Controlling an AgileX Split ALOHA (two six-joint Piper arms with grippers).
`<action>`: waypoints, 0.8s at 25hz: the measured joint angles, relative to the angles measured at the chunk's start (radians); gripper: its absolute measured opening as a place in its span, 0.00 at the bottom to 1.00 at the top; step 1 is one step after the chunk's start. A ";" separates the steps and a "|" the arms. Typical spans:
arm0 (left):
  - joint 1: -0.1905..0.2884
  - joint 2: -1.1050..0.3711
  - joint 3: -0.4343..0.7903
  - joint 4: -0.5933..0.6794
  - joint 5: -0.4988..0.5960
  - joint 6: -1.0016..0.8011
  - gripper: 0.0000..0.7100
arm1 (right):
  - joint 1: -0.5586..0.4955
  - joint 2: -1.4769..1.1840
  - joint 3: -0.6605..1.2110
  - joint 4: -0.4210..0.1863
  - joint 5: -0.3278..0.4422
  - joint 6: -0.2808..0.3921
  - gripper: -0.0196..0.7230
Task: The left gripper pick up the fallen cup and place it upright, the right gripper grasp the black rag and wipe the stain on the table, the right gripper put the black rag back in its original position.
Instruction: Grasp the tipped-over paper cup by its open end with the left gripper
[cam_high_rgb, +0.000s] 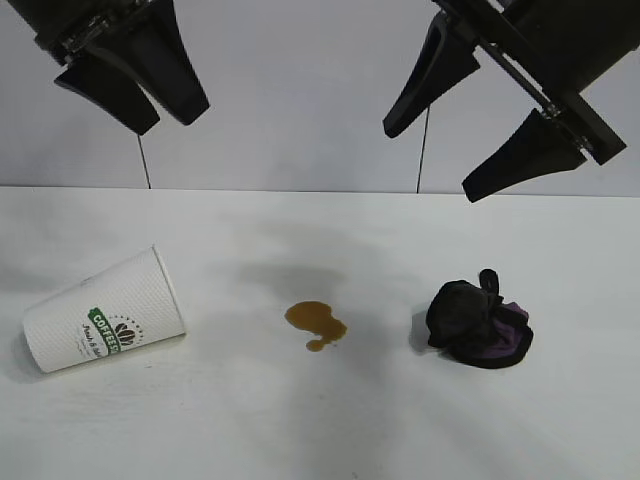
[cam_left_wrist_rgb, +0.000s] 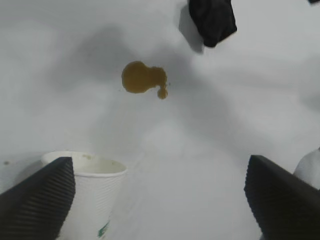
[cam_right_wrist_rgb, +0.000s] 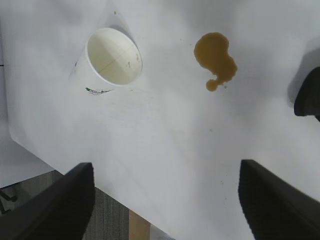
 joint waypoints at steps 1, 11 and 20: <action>-0.020 0.009 0.000 0.057 -0.007 -0.028 0.93 | 0.000 0.000 0.000 0.000 0.000 0.000 0.76; -0.077 0.138 0.000 0.232 -0.026 -0.190 0.93 | 0.000 0.000 0.000 0.000 0.000 -0.001 0.76; -0.077 0.237 -0.003 0.238 -0.027 -0.230 0.93 | 0.000 0.000 0.000 -0.016 -0.001 -0.004 0.76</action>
